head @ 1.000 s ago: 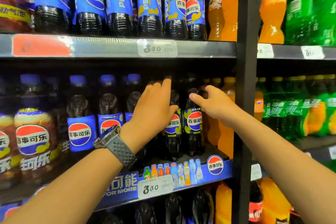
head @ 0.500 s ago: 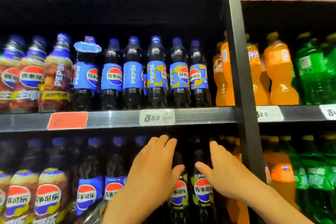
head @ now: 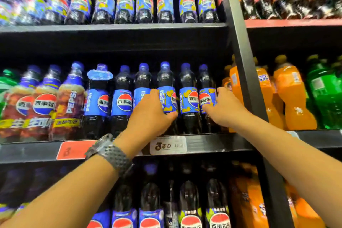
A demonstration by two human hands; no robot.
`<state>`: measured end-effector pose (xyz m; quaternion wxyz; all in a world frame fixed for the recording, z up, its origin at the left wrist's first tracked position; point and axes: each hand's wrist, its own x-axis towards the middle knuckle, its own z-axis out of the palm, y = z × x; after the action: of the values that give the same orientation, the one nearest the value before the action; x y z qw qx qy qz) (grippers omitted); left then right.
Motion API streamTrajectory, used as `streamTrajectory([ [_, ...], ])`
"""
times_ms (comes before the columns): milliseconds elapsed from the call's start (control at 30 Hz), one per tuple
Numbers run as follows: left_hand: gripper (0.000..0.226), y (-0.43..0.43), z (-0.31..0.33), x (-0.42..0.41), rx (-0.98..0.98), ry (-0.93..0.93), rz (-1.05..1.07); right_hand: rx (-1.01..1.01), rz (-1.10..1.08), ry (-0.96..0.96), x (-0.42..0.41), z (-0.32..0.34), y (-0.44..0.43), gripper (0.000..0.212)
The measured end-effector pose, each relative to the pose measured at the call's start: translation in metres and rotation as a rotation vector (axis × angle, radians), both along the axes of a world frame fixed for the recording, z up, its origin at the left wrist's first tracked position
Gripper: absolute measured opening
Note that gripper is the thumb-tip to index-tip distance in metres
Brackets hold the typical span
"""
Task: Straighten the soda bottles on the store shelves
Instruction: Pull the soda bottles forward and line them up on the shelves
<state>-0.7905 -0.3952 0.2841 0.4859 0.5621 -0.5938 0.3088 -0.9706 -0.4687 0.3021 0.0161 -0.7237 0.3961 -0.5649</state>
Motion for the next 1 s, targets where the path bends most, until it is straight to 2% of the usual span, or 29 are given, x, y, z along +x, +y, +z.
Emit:
streamTrajectory([
  [100,0.065,-0.016,0.007,-0.001,0.041,0.045,0.021,0.162,0.021,-0.164,0.012,0.010,-0.027,0.055],
  [233,0.075,-0.027,0.011,-0.006,0.005,-0.004,0.185,0.265,0.152,-0.336,0.018,0.014,-0.046,0.061],
  [400,0.075,-0.032,0.019,-0.010,-0.094,-0.096,0.307,0.244,0.037,-0.328,0.017,0.009,-0.050,0.073],
  [533,0.090,-0.038,0.022,-0.012,-0.074,-0.109,0.338,0.239,0.076,-0.337,0.016,0.006,-0.049,0.059],
  [600,0.087,-0.040,0.023,-0.010,-0.045,-0.080,0.310,0.268,0.140,-0.331,0.014,0.007,-0.047,0.049],
  [667,0.074,-0.042,0.022,-0.006,-0.020,-0.049,0.261,0.289,0.191,-0.321,0.010,0.008,-0.046,0.040],
  [800,0.058,-0.040,0.022,0.000,0.030,0.025,0.169,0.346,0.255,-0.371,0.005,0.009,-0.043,0.033],
  [900,0.055,-0.039,0.026,0.001,0.091,0.084,0.075,0.350,0.320,-0.410,0.008,0.008,-0.041,0.036],
  [1000,0.053,-0.035,0.026,0.002,0.117,0.106,0.005,0.301,0.254,-0.404,0.010,0.004,-0.044,0.047],
])
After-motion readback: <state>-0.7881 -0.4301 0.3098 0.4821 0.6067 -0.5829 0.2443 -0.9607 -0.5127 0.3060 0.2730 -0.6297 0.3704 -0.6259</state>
